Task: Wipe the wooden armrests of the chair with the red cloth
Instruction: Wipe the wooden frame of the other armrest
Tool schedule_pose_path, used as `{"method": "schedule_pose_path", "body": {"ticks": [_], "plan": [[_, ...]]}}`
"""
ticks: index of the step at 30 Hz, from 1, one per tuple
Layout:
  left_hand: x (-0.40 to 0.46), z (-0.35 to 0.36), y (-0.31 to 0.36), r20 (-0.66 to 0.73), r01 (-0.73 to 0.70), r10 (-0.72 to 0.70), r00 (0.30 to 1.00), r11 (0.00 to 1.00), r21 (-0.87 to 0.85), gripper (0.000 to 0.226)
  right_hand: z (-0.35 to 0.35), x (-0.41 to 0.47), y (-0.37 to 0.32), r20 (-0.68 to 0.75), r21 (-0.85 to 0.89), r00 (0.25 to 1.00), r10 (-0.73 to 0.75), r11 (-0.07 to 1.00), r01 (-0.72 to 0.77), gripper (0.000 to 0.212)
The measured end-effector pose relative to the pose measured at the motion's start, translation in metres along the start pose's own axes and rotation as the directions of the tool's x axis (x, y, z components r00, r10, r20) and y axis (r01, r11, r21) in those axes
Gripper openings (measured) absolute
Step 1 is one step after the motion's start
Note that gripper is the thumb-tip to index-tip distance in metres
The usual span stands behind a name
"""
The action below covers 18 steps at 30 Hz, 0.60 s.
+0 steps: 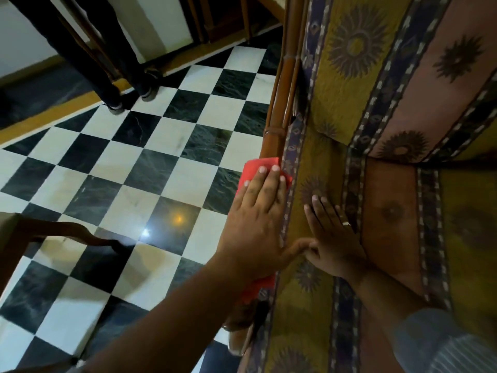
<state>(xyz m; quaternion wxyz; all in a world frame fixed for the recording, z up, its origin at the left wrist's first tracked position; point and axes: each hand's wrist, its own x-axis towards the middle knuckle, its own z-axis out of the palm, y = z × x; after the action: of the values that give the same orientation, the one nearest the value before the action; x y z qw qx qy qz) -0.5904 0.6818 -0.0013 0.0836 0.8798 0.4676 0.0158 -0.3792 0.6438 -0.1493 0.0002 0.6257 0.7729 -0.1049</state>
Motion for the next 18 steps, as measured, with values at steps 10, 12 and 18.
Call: {"method": "schedule_pose_path", "body": {"ticks": [10,12,18], "plan": [[-0.014,0.0,0.0,-0.016,0.023,-0.027,1.0,0.98,-0.2,0.082,0.019,-0.011,-0.003,-0.039,-0.02,0.998,0.051,0.998,-0.052,0.093],[0.001,-0.001,-0.001,-0.041,0.008,-0.015,0.999,0.987,-0.161,0.079,0.019,-0.011,-0.003,-0.042,-0.036,0.998,0.052,0.998,-0.053,0.093],[0.038,-0.002,-0.007,-0.109,0.034,-0.052,0.993,0.987,-0.158,0.064,0.019,-0.011,-0.004,-0.053,-0.039,0.997,0.06,0.997,-0.062,0.093]]}}
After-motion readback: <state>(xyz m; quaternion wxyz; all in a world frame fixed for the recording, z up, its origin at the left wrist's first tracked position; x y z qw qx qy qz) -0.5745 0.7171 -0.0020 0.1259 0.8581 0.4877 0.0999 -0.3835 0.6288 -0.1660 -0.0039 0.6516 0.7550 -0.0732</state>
